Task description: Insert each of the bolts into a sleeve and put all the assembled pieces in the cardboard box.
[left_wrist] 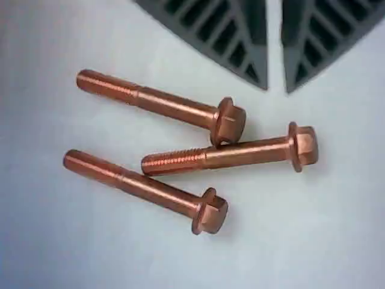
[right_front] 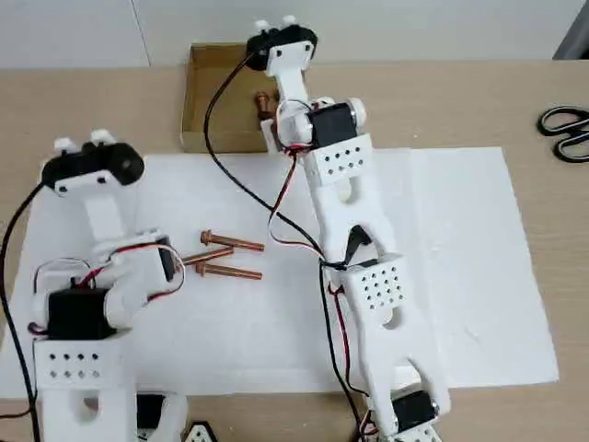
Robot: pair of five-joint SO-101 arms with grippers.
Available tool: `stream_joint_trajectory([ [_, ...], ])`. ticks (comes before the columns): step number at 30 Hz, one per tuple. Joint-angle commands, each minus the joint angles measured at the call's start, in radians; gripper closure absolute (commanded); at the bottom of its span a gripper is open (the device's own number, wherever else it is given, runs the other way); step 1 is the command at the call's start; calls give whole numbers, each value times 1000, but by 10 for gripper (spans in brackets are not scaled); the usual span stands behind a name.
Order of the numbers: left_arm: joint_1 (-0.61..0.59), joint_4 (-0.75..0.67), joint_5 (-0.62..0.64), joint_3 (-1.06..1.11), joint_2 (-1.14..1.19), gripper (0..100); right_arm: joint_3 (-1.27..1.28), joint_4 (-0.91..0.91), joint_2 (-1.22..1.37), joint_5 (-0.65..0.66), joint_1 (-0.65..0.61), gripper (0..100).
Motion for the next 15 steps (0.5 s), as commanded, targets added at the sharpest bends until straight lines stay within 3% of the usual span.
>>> stream_joint_trajectory([
  [1, -5, 8, 5, 24, -44, 994, -29, 28, -81, 6, 33, 775],
  [8, -5, 8, 5, 62, -84, 994, 81, 38, -139, 6, 28, 775],
  [15, -6, 8, 3, 73, -104, 994, 563, 31, -449, 5, 35, 775],
])
